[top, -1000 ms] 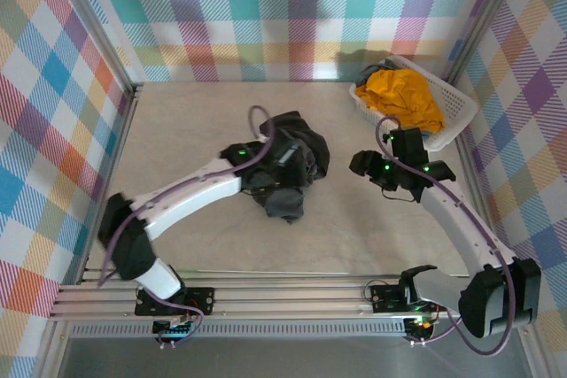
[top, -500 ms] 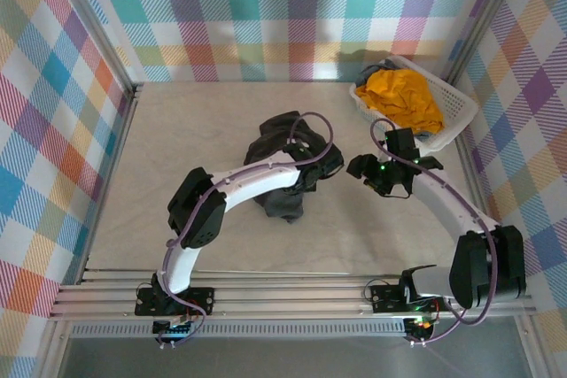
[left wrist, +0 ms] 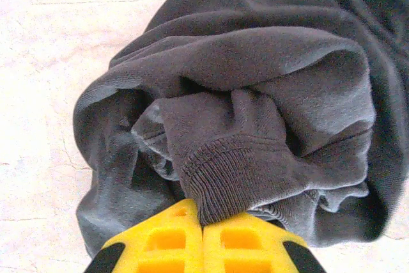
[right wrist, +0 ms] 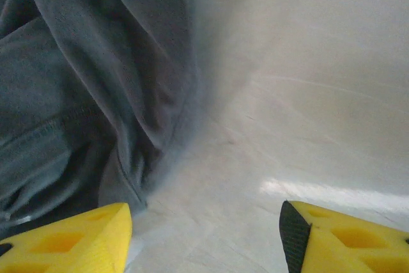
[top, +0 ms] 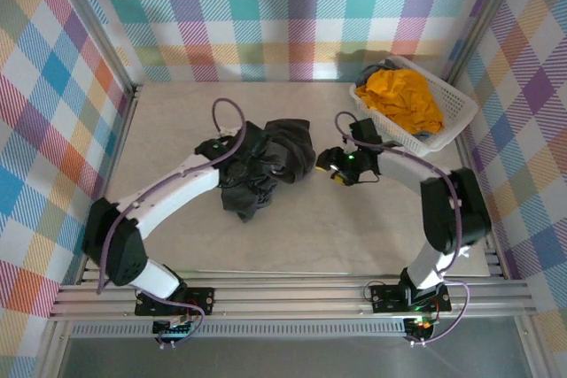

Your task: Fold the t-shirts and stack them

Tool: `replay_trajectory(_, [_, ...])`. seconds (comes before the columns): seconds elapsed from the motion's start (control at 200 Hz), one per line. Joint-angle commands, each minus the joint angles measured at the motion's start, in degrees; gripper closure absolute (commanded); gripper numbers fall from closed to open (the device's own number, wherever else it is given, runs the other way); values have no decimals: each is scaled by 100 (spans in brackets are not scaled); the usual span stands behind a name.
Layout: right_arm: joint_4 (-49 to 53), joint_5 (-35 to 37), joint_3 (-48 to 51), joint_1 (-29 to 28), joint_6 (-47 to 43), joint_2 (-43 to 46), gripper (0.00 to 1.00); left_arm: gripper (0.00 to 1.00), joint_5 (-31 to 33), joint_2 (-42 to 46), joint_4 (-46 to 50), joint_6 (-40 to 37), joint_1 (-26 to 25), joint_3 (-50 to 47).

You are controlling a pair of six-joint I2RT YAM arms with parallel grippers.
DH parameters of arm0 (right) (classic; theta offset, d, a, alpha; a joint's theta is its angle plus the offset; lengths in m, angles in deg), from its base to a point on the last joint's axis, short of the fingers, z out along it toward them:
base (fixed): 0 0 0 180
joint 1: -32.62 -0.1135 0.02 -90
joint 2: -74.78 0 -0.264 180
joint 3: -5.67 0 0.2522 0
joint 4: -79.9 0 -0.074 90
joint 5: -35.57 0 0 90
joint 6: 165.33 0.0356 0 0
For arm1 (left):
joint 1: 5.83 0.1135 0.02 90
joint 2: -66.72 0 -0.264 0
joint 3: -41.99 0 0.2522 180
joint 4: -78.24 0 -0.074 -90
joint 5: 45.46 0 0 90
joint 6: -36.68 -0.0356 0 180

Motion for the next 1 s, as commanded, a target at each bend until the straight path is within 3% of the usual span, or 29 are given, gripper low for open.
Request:
replay_trajectory(0.0, [-615, -222, -341, -341, 568, -506, 36, 100, -678, 175, -322, -185, 149, -319])
replay_trajectory(0.195, [-1032, -184, -540, -593, 1187, -1072, 39, 100, -566, 487, -49, -116, 301, -646])
replay_trajectory(0.325, [-1700, 38, -6, -578, 1762, -1059, 40, 100, -832, 606, -274, -79, 309, -866])
replay_trajectory(0.375, [-2154, 48, 194, -561, 1965, -1042, 47, 100, -956, 606, -352, -41, 310, -887])
replay_trajectory(0.415, [-2393, 55, 289, -551, 2095, -1028, 60, 100, -1073, 607, -422, 16, 306, -904])
replay_trajectory(0.455, [-2550, 85, 338, -547, 2175, -998, 72, 86, -1167, 643, -490, 122, 302, -931])
replay_trajectory(0.505, [-2577, 195, 366, -547, 2192, -891, 83, 50, -1264, 724, -573, 316, 302, -963])
replay_trajectory(0.545, [-2521, 312, 397, -540, 2178, -762, 89, 35, -1298, 811, -614, 528, 304, -989])
replay_trajectory(0.62, [-2427, 514, 506, -525, 2108, -421, 100, 31, -1315, 962, -612, 1057, 311, -1050])
replay_trajectory(0.885, [-1491, 896, 710, -485, 1600, 789, 100, 26, -1664, 964, -1228, 2932, 321, -1296])
replay_trajectory(0.995, [-1327, 893, 707, -455, 1467, 957, 100, 26, -1552, 562, -828, 3360, 321, -1030])
